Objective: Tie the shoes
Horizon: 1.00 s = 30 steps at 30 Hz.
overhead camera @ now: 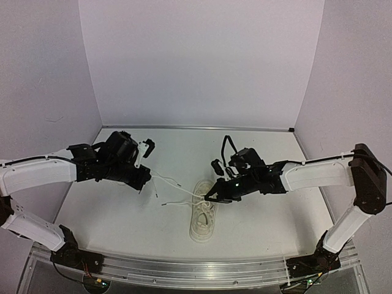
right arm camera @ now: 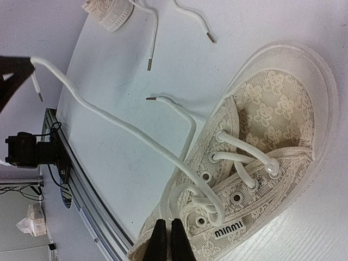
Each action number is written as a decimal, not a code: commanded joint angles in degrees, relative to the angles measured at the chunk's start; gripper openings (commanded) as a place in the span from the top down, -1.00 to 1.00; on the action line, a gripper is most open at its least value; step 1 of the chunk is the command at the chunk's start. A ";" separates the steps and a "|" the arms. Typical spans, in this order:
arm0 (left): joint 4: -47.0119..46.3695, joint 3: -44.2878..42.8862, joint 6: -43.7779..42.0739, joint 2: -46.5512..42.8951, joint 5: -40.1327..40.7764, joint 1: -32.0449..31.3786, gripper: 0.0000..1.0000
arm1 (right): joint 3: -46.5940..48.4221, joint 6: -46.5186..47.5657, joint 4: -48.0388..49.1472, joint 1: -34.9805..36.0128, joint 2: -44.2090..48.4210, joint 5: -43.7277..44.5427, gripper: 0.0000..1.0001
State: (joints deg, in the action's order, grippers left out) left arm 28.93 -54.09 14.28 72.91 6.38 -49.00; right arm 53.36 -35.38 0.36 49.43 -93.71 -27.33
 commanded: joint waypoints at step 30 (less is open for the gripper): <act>-8.44 -35.02 -33.48 34.39 -24.13 -29.42 1.00 | 5.44 7.63 -3.17 -3.30 -2.06 -0.82 1.00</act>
State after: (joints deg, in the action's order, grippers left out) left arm 22.61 -82.91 -10.38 103.42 -11.31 -80.54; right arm 56.69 -29.79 -2.74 46.60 -95.25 -27.33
